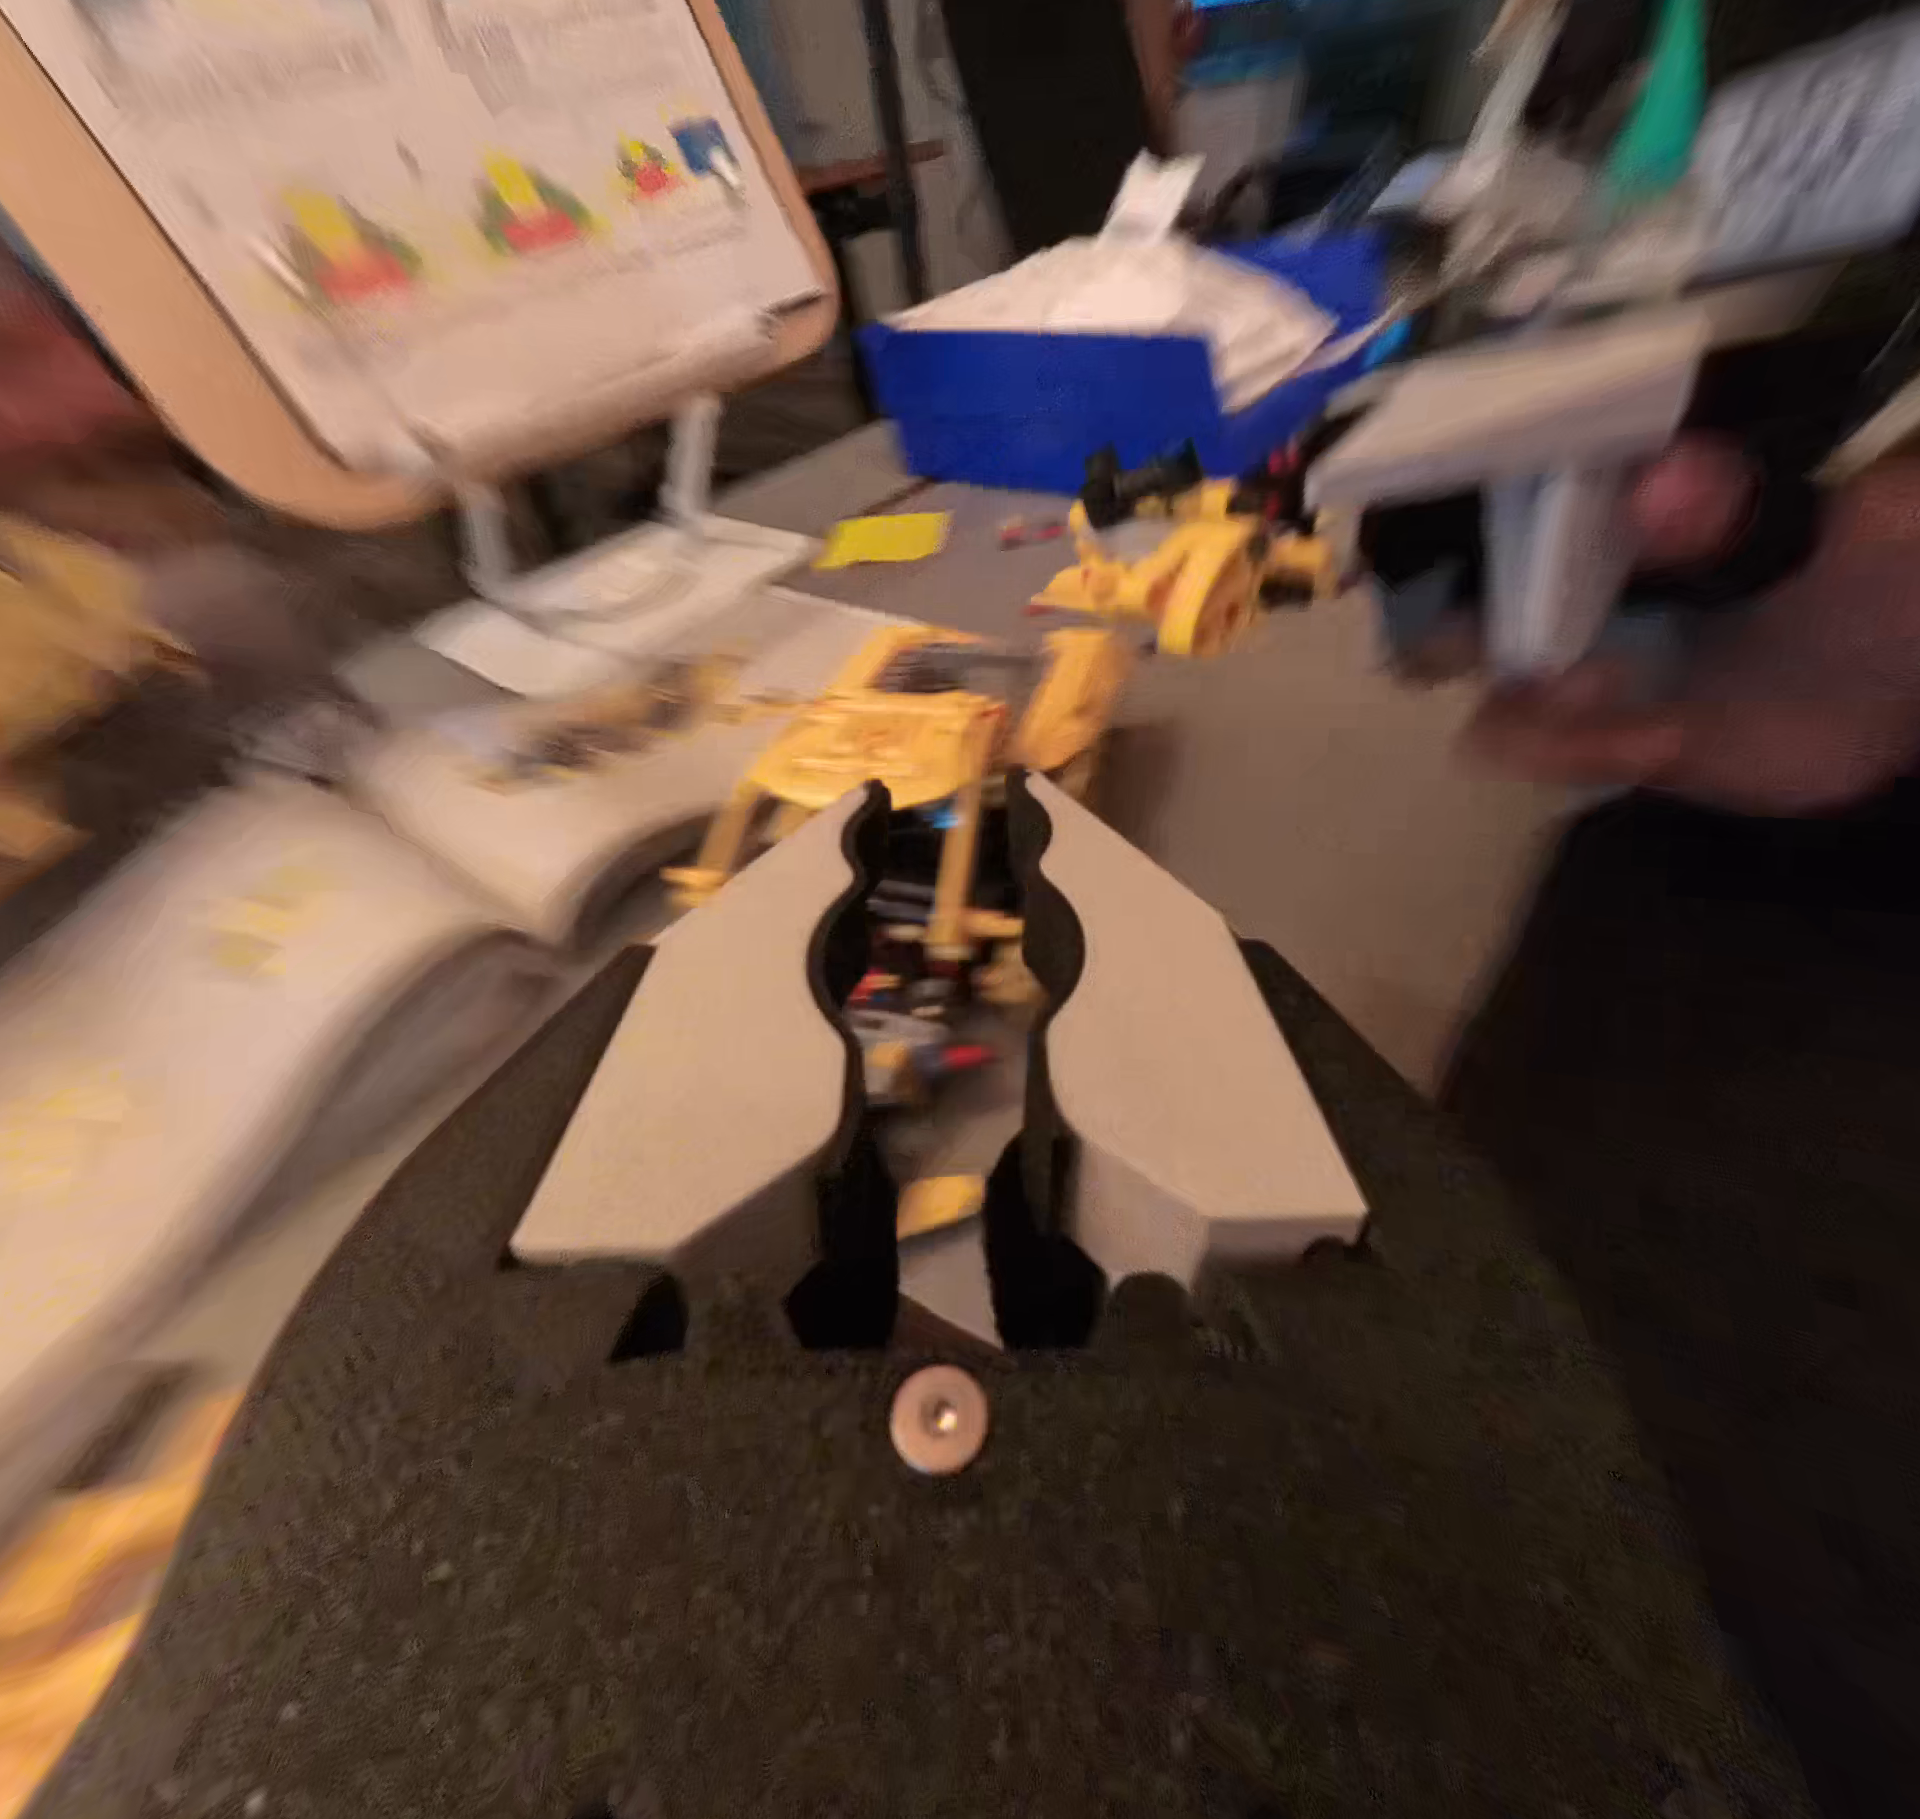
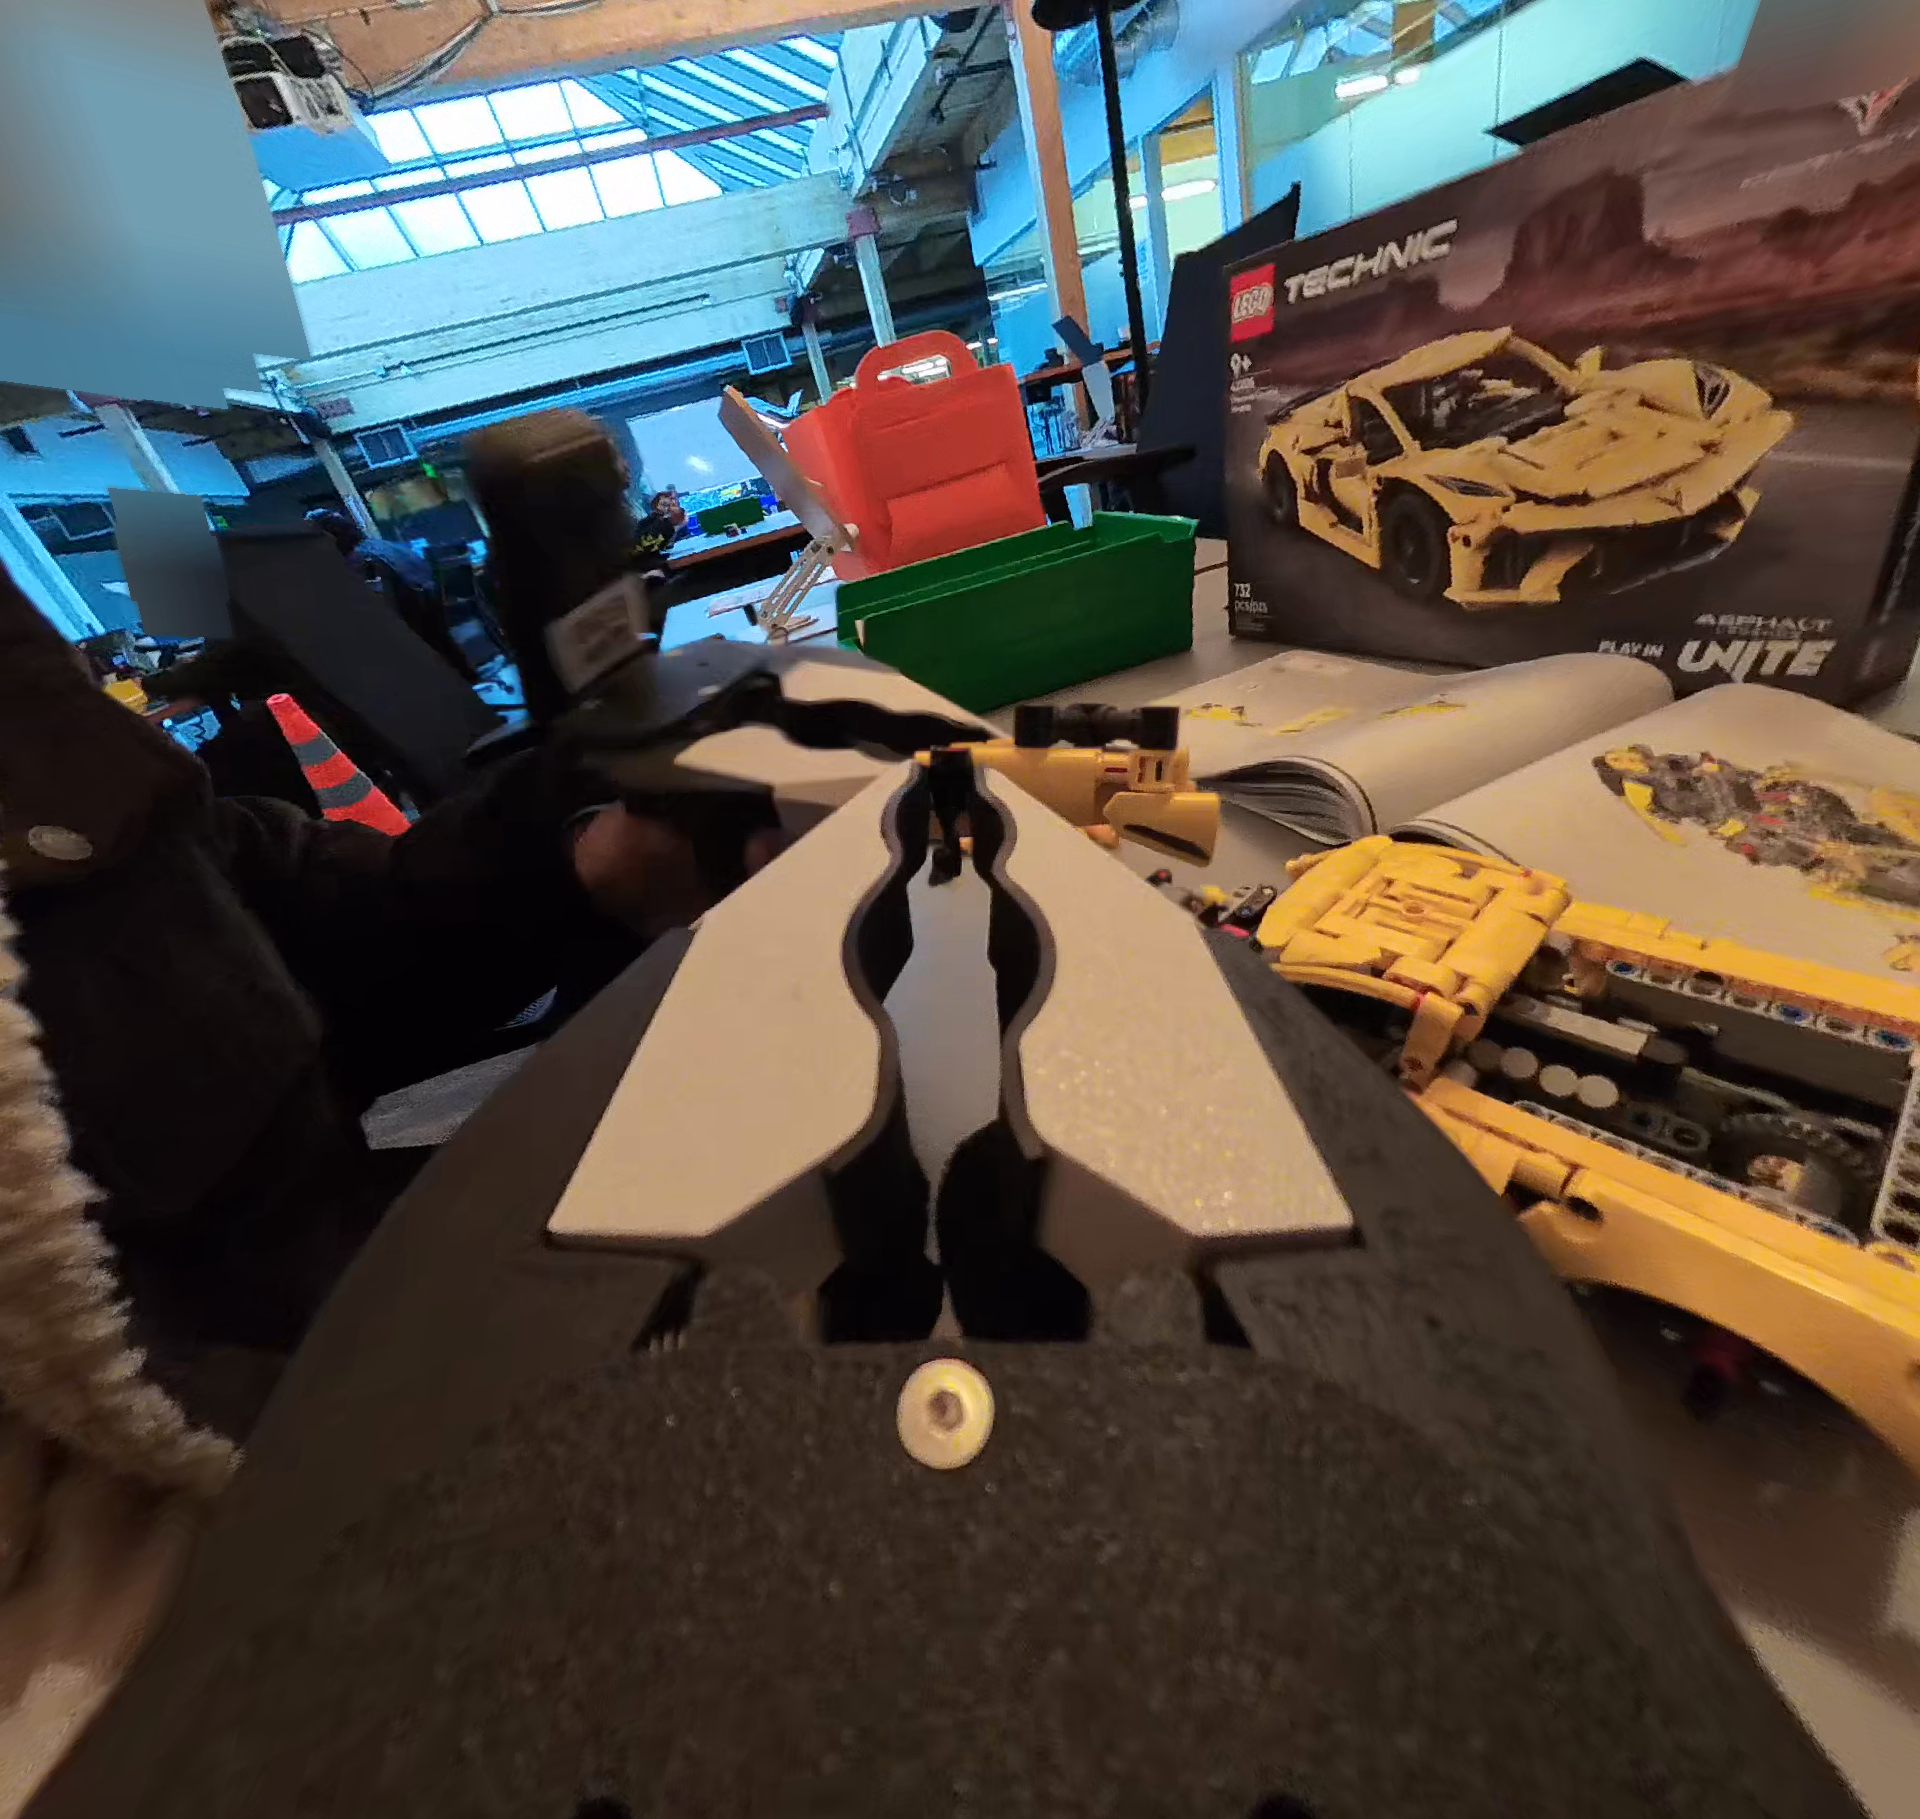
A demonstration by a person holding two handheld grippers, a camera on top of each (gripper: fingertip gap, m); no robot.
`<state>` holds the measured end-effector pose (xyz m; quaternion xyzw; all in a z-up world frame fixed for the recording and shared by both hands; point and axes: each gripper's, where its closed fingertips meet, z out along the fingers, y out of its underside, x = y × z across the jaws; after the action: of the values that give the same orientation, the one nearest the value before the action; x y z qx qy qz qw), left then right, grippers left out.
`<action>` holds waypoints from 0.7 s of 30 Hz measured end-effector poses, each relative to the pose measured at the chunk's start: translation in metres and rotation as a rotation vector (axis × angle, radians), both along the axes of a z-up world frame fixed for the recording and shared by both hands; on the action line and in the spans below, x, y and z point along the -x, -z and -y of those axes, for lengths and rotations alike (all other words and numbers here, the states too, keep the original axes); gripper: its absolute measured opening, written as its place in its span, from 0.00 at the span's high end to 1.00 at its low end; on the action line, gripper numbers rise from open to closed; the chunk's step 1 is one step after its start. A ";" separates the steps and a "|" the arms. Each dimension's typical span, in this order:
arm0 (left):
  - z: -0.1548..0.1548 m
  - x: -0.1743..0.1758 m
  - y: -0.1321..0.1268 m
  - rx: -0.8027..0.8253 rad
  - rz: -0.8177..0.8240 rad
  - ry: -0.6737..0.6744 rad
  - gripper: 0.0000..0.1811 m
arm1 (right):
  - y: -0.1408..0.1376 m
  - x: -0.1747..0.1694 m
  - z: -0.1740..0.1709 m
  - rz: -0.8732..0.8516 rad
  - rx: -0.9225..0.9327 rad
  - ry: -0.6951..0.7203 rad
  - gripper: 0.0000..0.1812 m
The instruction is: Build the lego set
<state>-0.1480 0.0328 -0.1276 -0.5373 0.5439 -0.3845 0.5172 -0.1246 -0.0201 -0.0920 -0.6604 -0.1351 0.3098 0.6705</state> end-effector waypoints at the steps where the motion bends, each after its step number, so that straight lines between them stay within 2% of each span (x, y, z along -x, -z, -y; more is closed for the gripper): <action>1: 0.007 -0.002 -0.001 0.222 0.032 0.082 0.86 | -0.003 0.003 0.002 0.017 -0.025 -0.004 0.97; 3: 0.019 -0.002 -0.009 0.637 0.103 0.262 0.81 | -0.007 0.010 0.005 0.080 -0.094 -0.008 0.97; 5: 0.028 0.002 -0.022 0.968 0.184 0.447 0.77 | -0.008 0.017 0.007 0.154 -0.153 -0.003 0.97; 6: 0.031 0.005 -0.028 1.094 0.216 0.533 0.77 | -0.008 0.021 0.008 0.186 -0.175 -0.004 0.97; 8: 0.037 0.008 -0.033 1.234 0.230 0.641 0.77 | -0.006 0.027 0.008 0.237 -0.196 -0.006 0.97; 12: 0.055 0.009 -0.029 1.235 0.159 0.707 0.78 | 0.001 0.035 0.009 0.298 -0.200 -0.027 0.97; 14: 0.056 0.012 -0.032 1.254 0.175 0.750 0.90 | 0.001 0.038 0.010 0.301 -0.203 -0.040 0.97; 21: 0.056 0.014 -0.031 1.221 0.166 0.752 0.91 | 0.002 0.039 0.012 0.269 -0.180 -0.075 0.97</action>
<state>-0.1625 -0.0234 -0.0970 -0.4759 0.3391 -0.8115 -0.0029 -0.1631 -0.0319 -0.0940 -0.6278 -0.2755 0.2301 0.6907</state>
